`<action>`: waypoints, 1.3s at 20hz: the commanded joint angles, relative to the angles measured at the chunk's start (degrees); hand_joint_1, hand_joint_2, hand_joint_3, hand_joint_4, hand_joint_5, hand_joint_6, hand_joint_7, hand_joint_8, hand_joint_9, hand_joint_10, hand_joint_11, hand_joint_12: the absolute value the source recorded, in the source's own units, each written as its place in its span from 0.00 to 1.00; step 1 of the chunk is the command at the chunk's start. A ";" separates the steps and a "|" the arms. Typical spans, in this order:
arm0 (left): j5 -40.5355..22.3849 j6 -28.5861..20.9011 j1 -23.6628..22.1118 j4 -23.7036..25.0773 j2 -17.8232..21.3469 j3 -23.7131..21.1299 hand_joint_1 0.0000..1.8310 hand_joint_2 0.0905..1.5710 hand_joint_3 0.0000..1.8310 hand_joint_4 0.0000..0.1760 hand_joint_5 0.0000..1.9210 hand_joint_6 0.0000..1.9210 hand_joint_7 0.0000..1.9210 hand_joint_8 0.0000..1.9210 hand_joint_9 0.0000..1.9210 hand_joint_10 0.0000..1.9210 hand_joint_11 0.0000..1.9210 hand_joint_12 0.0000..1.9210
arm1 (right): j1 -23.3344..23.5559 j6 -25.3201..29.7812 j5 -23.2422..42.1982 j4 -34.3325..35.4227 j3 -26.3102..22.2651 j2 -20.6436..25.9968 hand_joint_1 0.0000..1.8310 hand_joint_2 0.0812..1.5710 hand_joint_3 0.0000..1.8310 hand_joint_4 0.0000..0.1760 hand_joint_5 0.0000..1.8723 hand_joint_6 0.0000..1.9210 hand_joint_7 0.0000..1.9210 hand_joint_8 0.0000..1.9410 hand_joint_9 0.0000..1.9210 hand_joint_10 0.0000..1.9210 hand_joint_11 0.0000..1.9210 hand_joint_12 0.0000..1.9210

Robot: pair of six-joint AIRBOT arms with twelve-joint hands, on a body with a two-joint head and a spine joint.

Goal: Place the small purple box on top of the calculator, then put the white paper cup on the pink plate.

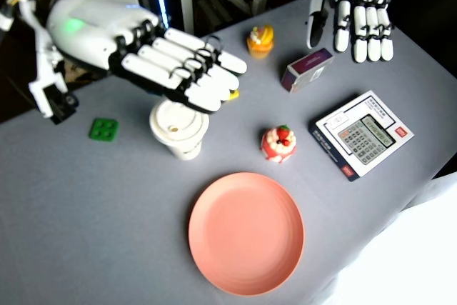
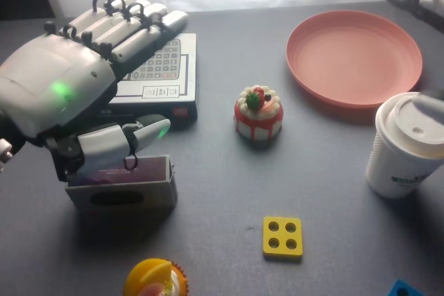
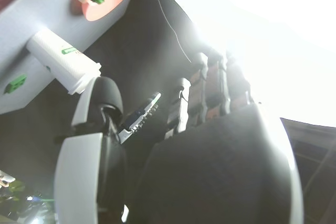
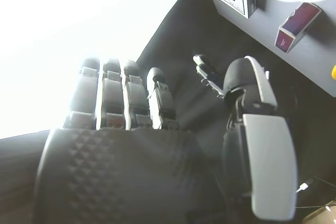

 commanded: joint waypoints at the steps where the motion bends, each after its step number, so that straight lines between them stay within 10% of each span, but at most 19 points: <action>1: -7.67 0.15 -0.55 0.08 -0.22 -0.12 0.21 0.80 0.01 0.21 0.00 0.00 0.00 0.00 0.00 0.00 0.00 0.00 | 0.52 -0.13 7.73 0.14 0.11 -0.10 0.13 0.81 0.02 0.00 0.00 0.00 0.00 0.00 0.00 0.00 0.00 0.11; 14: -6.97 0.14 5.95 -3.58 1.75 -1.82 0.31 0.67 0.00 0.00 0.00 0.00 0.00 0.00 0.00 0.00 0.00 0.00 | 0.33 -0.13 8.32 1.12 0.07 -0.32 0.11 0.81 0.00 0.00 0.00 0.00 0.00 0.00 0.00 0.00 0.00 0.00; 16: -5.42 0.13 6.74 -4.05 1.59 -1.83 0.35 0.62 0.00 0.26 0.03 0.00 0.04 0.00 0.02 0.00 0.01 0.02 | 0.33 -0.13 8.34 1.23 0.09 -0.46 0.12 0.81 0.00 0.00 0.00 0.00 0.00 0.00 0.00 0.00 0.00 0.00; 18: -4.19 0.12 7.54 -4.83 0.97 -1.60 0.37 0.60 0.00 0.32 0.03 0.00 0.04 0.00 0.02 0.00 0.00 0.00 | 0.33 -0.13 8.36 1.28 0.14 -0.65 0.11 0.81 0.00 0.00 0.00 0.00 0.00 0.00 0.00 0.00 0.00 0.00; 26: 2.32 -0.22 7.78 -6.05 -2.48 0.84 0.44 0.60 0.00 0.07 0.06 0.01 0.06 0.01 0.03 0.01 0.03 0.02 | 0.26 -0.13 8.36 1.63 0.34 -0.96 0.11 0.81 0.00 0.00 0.00 0.00 0.00 0.00 0.00 0.00 0.00 0.00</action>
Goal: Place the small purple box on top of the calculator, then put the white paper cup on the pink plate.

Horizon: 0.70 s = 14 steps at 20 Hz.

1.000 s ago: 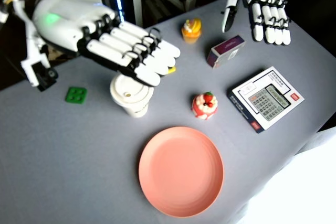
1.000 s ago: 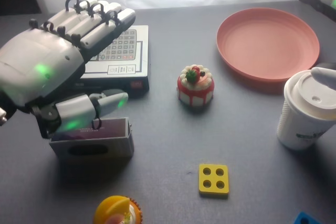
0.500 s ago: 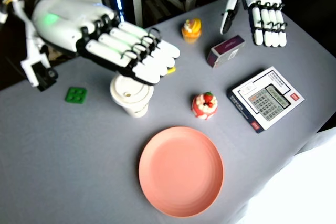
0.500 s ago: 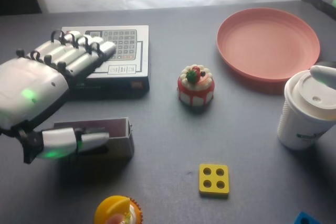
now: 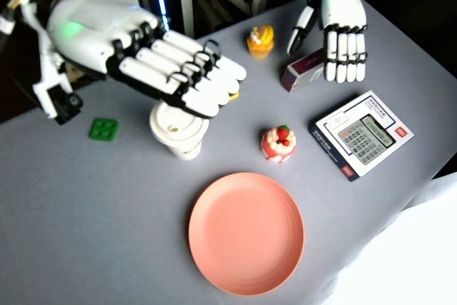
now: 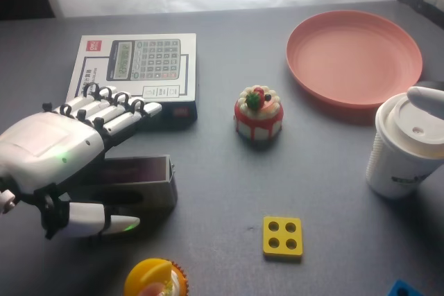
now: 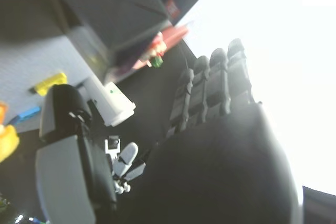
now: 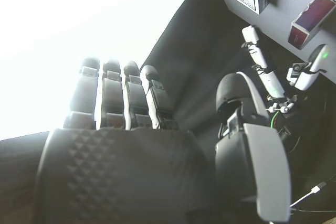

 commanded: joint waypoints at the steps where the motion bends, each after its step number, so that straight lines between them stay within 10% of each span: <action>1: -5.26 0.00 -0.66 0.33 -0.45 0.17 0.45 0.60 0.00 0.02 0.08 0.01 0.08 0.01 0.08 0.01 0.01 0.31 | 0.30 -0.13 7.25 0.04 0.29 -0.07 0.11 0.81 0.00 0.00 0.00 0.00 0.00 0.00 0.00 0.00 0.00 0.00; 2: -4.56 0.00 -0.66 -0.01 -0.92 0.55 0.47 0.61 0.00 0.00 0.12 0.01 0.12 0.01 0.13 0.02 0.00 0.52 | 0.29 -0.13 7.25 0.05 0.30 -0.07 0.12 0.81 0.00 0.00 0.00 0.00 0.00 0.00 0.00 0.00 0.00 0.00; 4: -3.56 0.00 -0.63 -0.48 -1.58 1.05 0.48 0.62 0.00 0.00 0.13 0.01 0.13 0.01 0.14 0.02 0.00 0.60 | 0.25 -0.13 7.25 0.11 0.30 -0.07 0.13 0.81 0.00 0.00 0.00 0.00 0.00 0.00 0.00 0.00 0.00 0.00; 6: -2.68 0.00 -0.57 -1.03 -2.17 1.57 0.53 0.66 0.00 0.00 0.28 0.01 0.35 0.04 0.24 0.40 0.06 0.86 | 0.23 -0.12 7.25 0.16 0.30 -0.08 0.13 0.81 0.00 0.00 0.00 0.00 0.00 0.00 0.00 0.00 0.00 0.00; 9: -1.58 0.00 -0.56 -1.55 -2.90 2.29 0.53 0.67 0.00 0.00 0.29 0.01 0.36 0.03 0.23 0.45 0.06 0.87 | 0.21 -0.12 7.25 0.19 0.31 -0.10 0.13 0.81 0.00 0.00 0.00 0.00 0.00 0.00 0.00 0.00 0.00 0.00; 10: -1.58 0.00 -0.56 -1.82 -3.00 2.42 0.65 0.71 0.00 0.00 0.39 0.43 0.50 0.47 0.47 0.58 0.36 0.90 | 0.21 -0.12 7.25 0.21 0.33 -0.11 0.11 0.80 0.00 0.00 0.00 0.00 0.00 0.00 0.00 0.00 0.00 0.00; 14: -6.65 0.02 -0.56 -1.74 -1.45 1.38 0.62 0.73 0.00 0.00 0.45 0.60 0.53 0.83 0.59 0.99 0.63 1.00 | 0.15 -0.12 7.25 0.29 0.34 -0.11 0.12 0.80 0.00 0.00 0.00 0.00 0.00 0.00 0.00 0.00 0.00 0.00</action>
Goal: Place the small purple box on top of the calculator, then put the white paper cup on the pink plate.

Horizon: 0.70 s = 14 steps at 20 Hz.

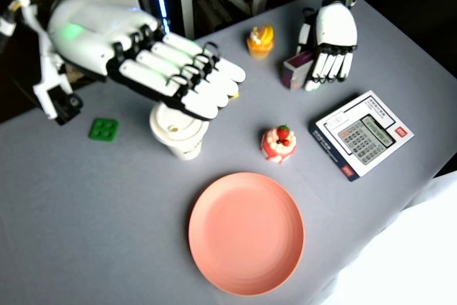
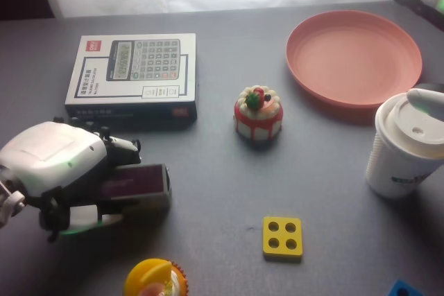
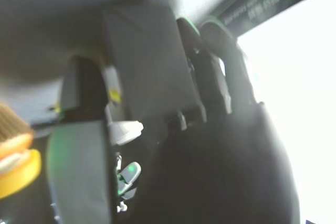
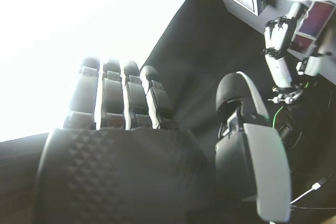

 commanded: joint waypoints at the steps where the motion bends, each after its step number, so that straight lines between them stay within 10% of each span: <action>1: -9.49 0.18 -0.58 0.64 0.67 -0.18 0.61 0.73 0.00 0.00 0.45 0.60 0.53 0.83 0.58 1.00 0.63 1.00 | 0.45 -0.10 7.27 -0.04 0.23 0.04 0.12 0.80 0.00 0.00 0.00 0.00 0.00 0.00 0.00 0.00 0.00 0.00; 8: -16.03 0.20 -2.59 -4.05 1.39 1.66 0.67 0.75 0.00 0.00 0.41 0.53 0.45 0.76 0.49 0.92 0.51 1.00 | 0.46 -0.10 7.27 0.00 0.45 -0.30 0.12 0.81 0.00 0.00 0.00 0.00 0.00 0.00 0.00 0.00 0.00 0.00; 14: -4.55 0.20 -12.90 -9.52 -3.77 11.14 0.67 0.74 0.00 0.00 0.43 0.61 0.44 0.67 0.49 0.98 0.52 1.00 | 0.29 -0.10 7.27 0.27 0.57 -0.79 0.14 0.81 0.00 0.00 0.00 0.00 0.00 0.00 0.00 0.00 0.01 0.00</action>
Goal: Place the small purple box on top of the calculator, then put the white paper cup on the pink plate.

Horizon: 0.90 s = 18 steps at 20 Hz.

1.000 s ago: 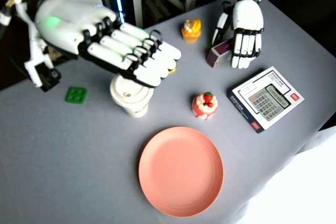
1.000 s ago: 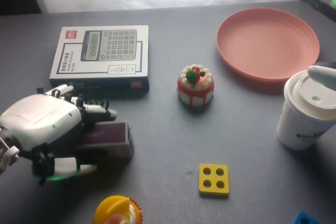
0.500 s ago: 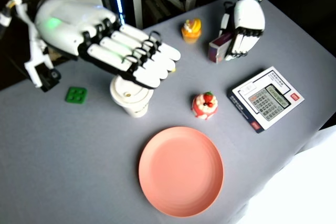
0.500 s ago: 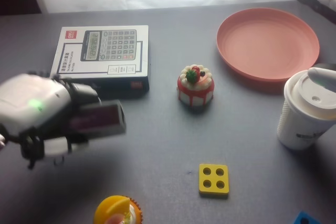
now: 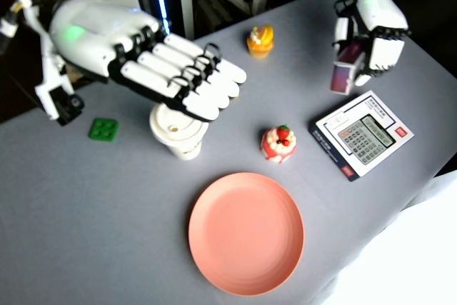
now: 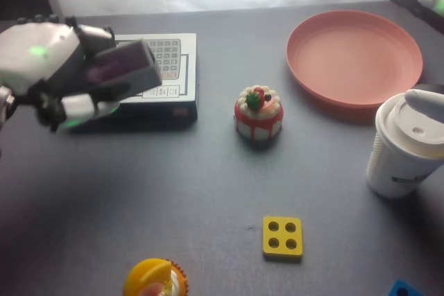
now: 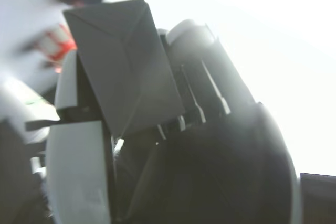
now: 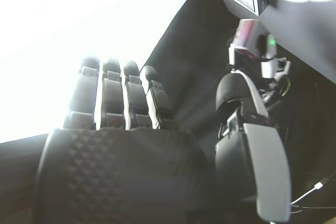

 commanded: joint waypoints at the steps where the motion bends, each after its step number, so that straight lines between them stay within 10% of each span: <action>1: -1.89 0.13 -1.60 -0.48 -0.80 1.26 0.68 0.73 0.00 0.00 0.43 0.50 0.49 0.69 0.52 0.81 0.48 0.98 | 0.38 -0.10 7.07 0.08 0.30 -0.20 0.13 0.81 0.00 0.00 0.00 0.00 0.00 0.00 0.00 0.00 0.00 0.00; 15: 19.66 17.82 -14.27 -17.37 -11.24 15.43 0.64 0.78 0.00 0.00 0.35 0.68 0.43 0.73 0.37 0.63 0.30 0.89 | -0.16 -0.09 7.05 0.20 0.49 -0.54 0.16 0.80 0.00 0.00 0.00 0.00 0.00 0.00 0.00 0.00 0.00 0.00; 16: 20.07 18.41 -14.31 -17.54 -11.28 15.46 0.60 0.74 0.00 0.00 0.24 0.19 0.31 0.42 0.24 0.45 0.08 0.84 | -0.16 -0.09 7.05 0.20 0.50 -0.56 0.17 0.80 0.00 0.00 0.00 0.00 0.00 0.00 0.00 0.00 0.00 0.00; 17: 20.17 18.48 -14.31 -17.44 -11.28 15.46 0.60 0.74 0.00 0.00 0.24 0.19 0.31 0.42 0.24 0.45 0.08 0.84 | -0.16 -0.08 7.06 0.21 0.50 -0.56 0.17 0.80 0.00 0.00 0.00 0.00 0.00 0.00 0.00 0.00 0.00 0.00; 18: 20.23 18.48 -14.30 -17.29 -11.28 15.43 0.55 0.71 0.00 0.00 0.20 0.07 0.27 0.19 0.21 0.32 0.03 0.80 | -0.16 -0.08 7.07 0.28 0.50 -0.56 0.16 0.80 0.00 0.00 0.00 0.00 0.00 0.00 0.00 0.00 0.00 0.00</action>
